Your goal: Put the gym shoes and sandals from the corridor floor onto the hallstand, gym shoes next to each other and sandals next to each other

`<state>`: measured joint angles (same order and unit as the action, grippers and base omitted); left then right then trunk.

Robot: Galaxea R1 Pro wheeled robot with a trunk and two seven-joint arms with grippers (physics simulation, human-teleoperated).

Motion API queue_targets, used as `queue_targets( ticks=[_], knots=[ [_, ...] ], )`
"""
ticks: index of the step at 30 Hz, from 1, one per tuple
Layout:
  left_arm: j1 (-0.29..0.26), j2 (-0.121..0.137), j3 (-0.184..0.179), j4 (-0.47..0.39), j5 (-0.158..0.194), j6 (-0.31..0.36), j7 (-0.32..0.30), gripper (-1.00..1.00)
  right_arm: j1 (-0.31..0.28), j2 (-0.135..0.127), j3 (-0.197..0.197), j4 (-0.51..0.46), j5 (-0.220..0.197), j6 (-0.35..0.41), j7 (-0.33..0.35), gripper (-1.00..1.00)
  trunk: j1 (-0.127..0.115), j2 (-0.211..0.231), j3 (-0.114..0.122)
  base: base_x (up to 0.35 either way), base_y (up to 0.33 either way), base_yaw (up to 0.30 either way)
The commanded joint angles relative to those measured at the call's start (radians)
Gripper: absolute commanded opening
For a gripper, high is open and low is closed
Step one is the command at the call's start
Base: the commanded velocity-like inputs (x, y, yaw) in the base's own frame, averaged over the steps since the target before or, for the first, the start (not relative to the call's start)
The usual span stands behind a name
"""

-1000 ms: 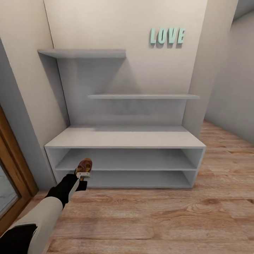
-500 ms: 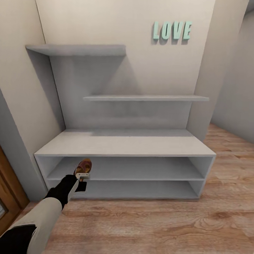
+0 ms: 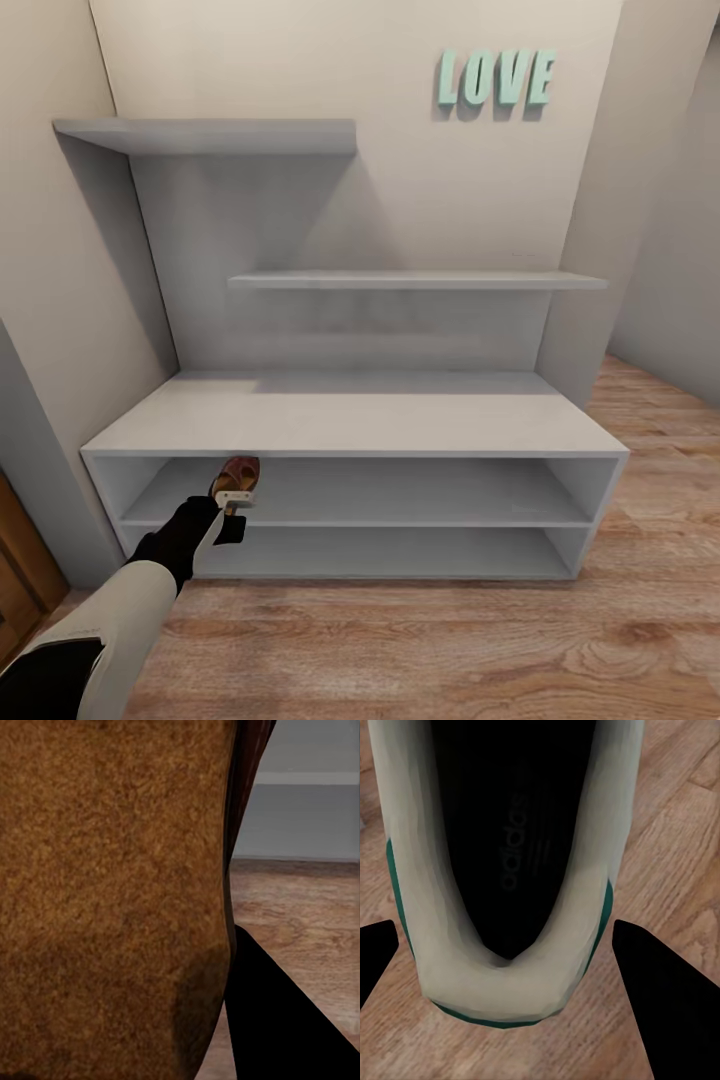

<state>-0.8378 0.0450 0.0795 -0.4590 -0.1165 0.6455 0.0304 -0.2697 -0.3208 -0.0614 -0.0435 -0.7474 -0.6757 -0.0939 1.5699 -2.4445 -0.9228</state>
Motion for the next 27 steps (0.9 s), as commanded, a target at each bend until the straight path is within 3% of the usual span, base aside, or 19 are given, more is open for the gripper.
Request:
queue_targets(
  ticks=[1, 19, 27],
  knots=[
    [-0.005, -0.001, 0.005, -0.004, -0.009, 0.005, -0.008, -1.0, 0.0, 0.0, -0.006, -0.001, 0.01, -0.001, -0.006, -1.0, 0.0, 0.0, -0.001, 0.007, 0.0, 0.0],
    [-0.003, 0.001, 0.005, -0.004, -0.008, 0.003, -0.009, -1.0, 0.0, 0.0, -0.007, -0.003, 0.01, -0.001, -0.007, -1.0, 0.0, 0.0, -0.02, 0.001, 0.0, 0.0],
    [-0.002, 0.001, 0.005, -0.004, -0.009, 0.003, -0.009, -1.0, 0.0, 0.0, -0.008, -0.003, 0.009, -0.001, -0.007, -1.0, 0.019, -0.035, -0.037, 0.0, 0.0, 0.0]
  ],
)
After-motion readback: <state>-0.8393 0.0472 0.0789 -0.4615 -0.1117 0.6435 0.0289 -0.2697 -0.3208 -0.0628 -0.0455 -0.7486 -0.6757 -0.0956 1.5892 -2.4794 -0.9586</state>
